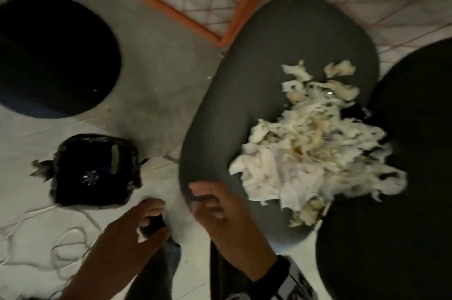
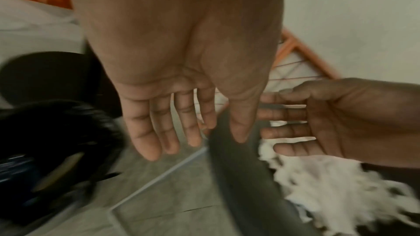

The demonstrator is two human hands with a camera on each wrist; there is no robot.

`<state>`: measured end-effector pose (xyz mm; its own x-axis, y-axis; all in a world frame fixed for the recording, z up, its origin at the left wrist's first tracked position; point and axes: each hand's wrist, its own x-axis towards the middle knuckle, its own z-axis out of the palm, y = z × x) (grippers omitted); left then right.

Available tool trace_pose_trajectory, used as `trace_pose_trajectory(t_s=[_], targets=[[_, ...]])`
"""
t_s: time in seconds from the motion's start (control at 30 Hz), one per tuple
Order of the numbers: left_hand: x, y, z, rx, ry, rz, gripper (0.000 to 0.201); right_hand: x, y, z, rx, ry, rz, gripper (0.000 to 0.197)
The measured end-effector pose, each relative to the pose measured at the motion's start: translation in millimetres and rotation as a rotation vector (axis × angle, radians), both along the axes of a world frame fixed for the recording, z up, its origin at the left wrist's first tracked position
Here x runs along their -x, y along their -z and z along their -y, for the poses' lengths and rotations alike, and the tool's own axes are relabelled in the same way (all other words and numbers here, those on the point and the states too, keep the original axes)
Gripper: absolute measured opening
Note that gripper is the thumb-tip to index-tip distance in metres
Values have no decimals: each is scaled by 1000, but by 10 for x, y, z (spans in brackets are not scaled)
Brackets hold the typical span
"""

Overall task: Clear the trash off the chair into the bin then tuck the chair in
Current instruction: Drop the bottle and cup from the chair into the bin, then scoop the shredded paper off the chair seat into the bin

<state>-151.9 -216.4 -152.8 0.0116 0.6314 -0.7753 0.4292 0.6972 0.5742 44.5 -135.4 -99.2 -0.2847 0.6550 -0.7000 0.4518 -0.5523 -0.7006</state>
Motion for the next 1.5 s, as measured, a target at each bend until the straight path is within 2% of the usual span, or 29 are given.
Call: trace_pose_trajectory(t_s=[0.1, 0.17, 0.2, 0.3, 0.4, 0.5, 0.57, 0.67, 0.77, 0.97, 1.2, 1.33, 1.5], targets=[[-522, -268, -590, -105, 183, 58, 57, -804, -471, -337, -280, 184, 171, 25], [-882, -331, -996, -192, 338, 55, 70, -1354, -612, -615, -463, 177, 410, 35], [-1055, -333, -1201, -239, 419, 38, 82, -1589, -630, -759, -487, 134, 541, 44], [-1622, -385, -1735, -316, 643, -47, 117, -2150, -592, -1150, -365, 17, 776, 83], [-2178, -429, -1955, -257, 775, -89, 138, -2439, -429, -1421, -143, -20, 782, 112], [-2596, -304, -1910, -210, 868, -169, 138, -2536, -131, -1538, -12, -109, 785, 122], [-2755, -141, -1837, -188, 907, -260, 130, -2546, 80, -1510, 25, -142, 791, 115], [-2882, 52, -1766, -243, 906, -403, 110, -2537, 314, -1411, -33, -138, 822, 95], [-2924, 136, -1792, -314, 868, -447, 93, -2582, 378, -1383, -108, -60, 832, 78], [-2820, 0, -1909, -400, 673, -225, 70, -2737, 146, -1407, -144, 101, 735, 69], [-2542, -443, -1741, -566, 512, -34, 62, -2924, -448, -1259, -242, 365, 631, 58], [-2400, -477, -1633, -587, 442, -29, 56, -2969, -617, -1175, -319, 478, 591, 48], [-2246, -584, -1538, -662, 345, 5, 58, -2877, -670, -1111, -357, 541, 526, 50]])
